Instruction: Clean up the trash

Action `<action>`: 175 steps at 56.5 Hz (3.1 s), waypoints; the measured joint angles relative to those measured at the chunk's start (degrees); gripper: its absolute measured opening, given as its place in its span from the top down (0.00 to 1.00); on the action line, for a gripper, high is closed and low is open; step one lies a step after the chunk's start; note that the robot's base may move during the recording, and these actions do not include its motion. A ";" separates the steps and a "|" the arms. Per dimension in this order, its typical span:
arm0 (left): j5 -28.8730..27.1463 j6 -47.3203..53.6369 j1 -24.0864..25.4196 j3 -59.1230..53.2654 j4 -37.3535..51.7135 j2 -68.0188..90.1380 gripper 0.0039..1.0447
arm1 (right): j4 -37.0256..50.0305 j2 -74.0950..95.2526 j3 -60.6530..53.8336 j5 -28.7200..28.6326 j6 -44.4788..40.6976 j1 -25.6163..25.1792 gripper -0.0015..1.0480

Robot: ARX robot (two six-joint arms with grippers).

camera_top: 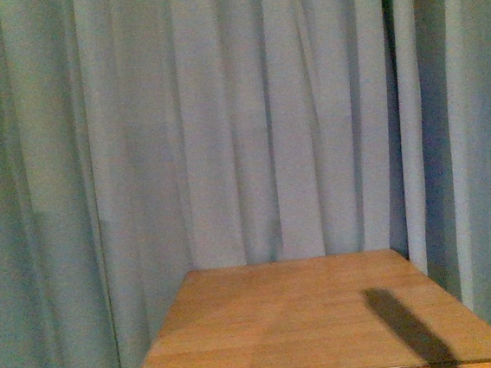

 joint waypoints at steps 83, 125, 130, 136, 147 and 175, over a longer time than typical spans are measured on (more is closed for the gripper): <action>-0.07 -0.35 -0.11 -0.07 -0.02 -0.37 0.73 | -0.24 -0.24 -0.31 0.31 -0.70 0.33 0.81; 1.38 -2.23 0.48 2.51 -8.61 -0.31 0.73 | -0.24 0.00 -0.33 0.70 -1.11 0.31 0.81; 6.34 -2.93 5.07 7.17 -22.95 0.98 0.73 | -0.24 -0.07 -0.33 0.59 -1.14 0.33 0.81; 13.44 -0.17 10.32 7.93 -26.01 6.51 0.73 | -0.22 -0.50 -0.31 0.17 -1.14 0.33 0.81; 24.52 14.60 14.38 10.27 -23.30 23.82 0.73 | -0.24 -0.31 -0.31 0.44 -1.14 0.31 0.81; 22.21 54.05 7.69 24.98 -23.19 61.20 0.73 | -0.24 -0.31 -0.31 0.33 -1.14 0.31 0.81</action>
